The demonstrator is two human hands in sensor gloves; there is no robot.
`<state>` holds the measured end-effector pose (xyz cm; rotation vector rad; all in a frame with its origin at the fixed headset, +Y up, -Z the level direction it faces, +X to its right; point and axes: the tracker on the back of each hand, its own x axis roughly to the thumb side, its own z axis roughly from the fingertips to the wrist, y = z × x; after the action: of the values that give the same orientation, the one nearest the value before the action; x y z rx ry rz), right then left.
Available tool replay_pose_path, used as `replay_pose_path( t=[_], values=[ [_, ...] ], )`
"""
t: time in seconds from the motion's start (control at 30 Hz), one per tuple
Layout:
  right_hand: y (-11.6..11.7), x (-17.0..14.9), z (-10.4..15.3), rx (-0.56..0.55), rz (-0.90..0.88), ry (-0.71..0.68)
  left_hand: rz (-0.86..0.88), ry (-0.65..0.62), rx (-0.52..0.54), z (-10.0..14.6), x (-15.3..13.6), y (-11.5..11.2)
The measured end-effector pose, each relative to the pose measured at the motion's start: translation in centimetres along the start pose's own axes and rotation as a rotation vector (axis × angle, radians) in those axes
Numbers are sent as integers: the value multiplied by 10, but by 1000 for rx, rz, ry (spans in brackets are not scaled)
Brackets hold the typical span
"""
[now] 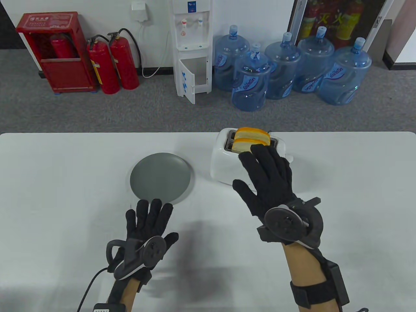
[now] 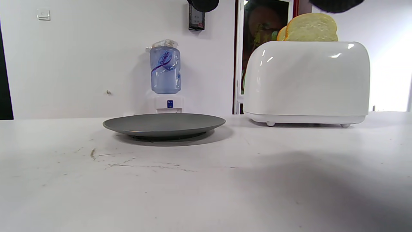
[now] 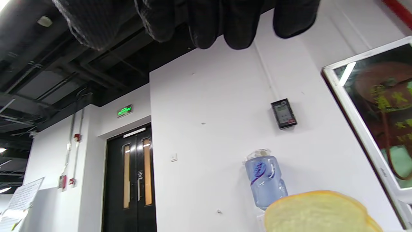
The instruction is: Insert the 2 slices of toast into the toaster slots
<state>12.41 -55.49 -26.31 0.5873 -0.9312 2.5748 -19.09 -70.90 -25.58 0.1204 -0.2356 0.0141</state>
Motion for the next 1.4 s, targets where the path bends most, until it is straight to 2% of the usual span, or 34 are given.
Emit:
replay_pose_path(
  t=[0.13, 0.4, 0.9, 1.17, 1.4],
  values=[
    [10, 10, 25, -2, -11, -76, -34, -13, -4, 0, 6, 0],
    [42, 25, 66, 65, 6, -86, -44, -33, -27, 1, 13, -3],
    [80, 23, 99, 147, 24, -79, -46, -21, -29, 0, 11, -3],
    [105, 9, 116, 286, 108, -101, -43, 11, -33, 0, 5, -3],
    [111, 13, 118, 329, 119, -134, -41, 29, -35, -2, 0, -4]
  ],
)
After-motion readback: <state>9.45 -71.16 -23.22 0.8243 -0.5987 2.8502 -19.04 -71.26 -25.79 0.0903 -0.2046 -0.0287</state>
